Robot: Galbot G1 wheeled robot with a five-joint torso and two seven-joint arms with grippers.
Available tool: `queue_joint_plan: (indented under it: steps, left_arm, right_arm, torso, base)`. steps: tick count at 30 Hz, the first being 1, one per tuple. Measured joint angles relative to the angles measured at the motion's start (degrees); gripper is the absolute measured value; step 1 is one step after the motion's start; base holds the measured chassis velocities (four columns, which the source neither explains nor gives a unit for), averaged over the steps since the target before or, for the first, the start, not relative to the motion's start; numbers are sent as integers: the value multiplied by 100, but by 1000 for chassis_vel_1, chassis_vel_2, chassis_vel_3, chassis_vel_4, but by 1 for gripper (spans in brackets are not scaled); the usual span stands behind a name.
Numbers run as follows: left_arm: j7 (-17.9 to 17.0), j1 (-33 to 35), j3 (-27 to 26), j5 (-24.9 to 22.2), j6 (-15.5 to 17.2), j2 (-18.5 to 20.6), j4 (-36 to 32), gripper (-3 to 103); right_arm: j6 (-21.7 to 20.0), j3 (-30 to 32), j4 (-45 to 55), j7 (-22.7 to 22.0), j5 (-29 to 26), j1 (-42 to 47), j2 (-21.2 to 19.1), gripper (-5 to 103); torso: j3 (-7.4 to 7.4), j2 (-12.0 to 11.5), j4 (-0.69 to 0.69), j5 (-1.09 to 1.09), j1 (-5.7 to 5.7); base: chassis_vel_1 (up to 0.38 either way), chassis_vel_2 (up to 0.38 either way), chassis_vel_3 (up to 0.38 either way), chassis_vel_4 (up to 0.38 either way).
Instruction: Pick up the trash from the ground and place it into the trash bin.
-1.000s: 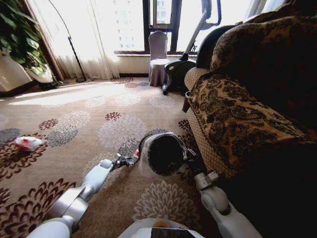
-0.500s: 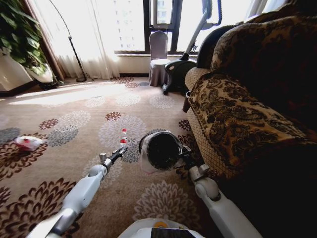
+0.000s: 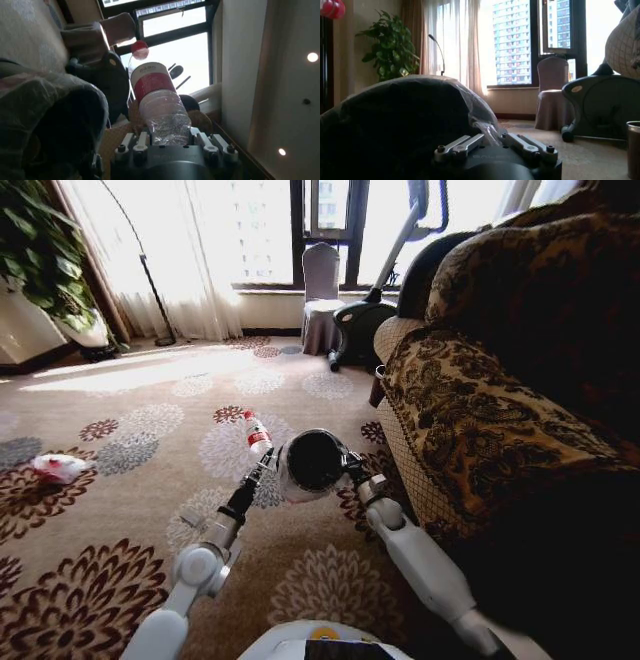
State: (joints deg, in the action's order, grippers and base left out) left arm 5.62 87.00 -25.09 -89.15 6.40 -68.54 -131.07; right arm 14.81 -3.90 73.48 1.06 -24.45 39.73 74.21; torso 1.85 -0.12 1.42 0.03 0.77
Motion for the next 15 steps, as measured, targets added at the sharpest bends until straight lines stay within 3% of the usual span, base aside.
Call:
queue_joint_plan:
  steps: [3, 5, 15]
  left_arm:
    - [-121, 189, 184, -253, 62, -88, -338, 41]
    - [-287, 209, 357, -690, 90, -208, -367, 41]
    - [-615, 9, 471, -992, 242, -346, 296, 41]
  right_arm:
    - [11, -61, -80, -2, 8, -119, 80, 0]
    - [15, -85, -59, 0, 10, -140, 103, 0]
    - [12, -11, 254, -1, 10, -49, 72, 0]
  torso:
    - [0, 0, -3, -4, 0]
    - [0, 0, -5, -3, 0]
    - [0, 0, -4, -3, 0]
  base:
    - [0, 0, 0, 0]
    - [0, 0, 0, 0]
    - [0, 0, 0, 0]
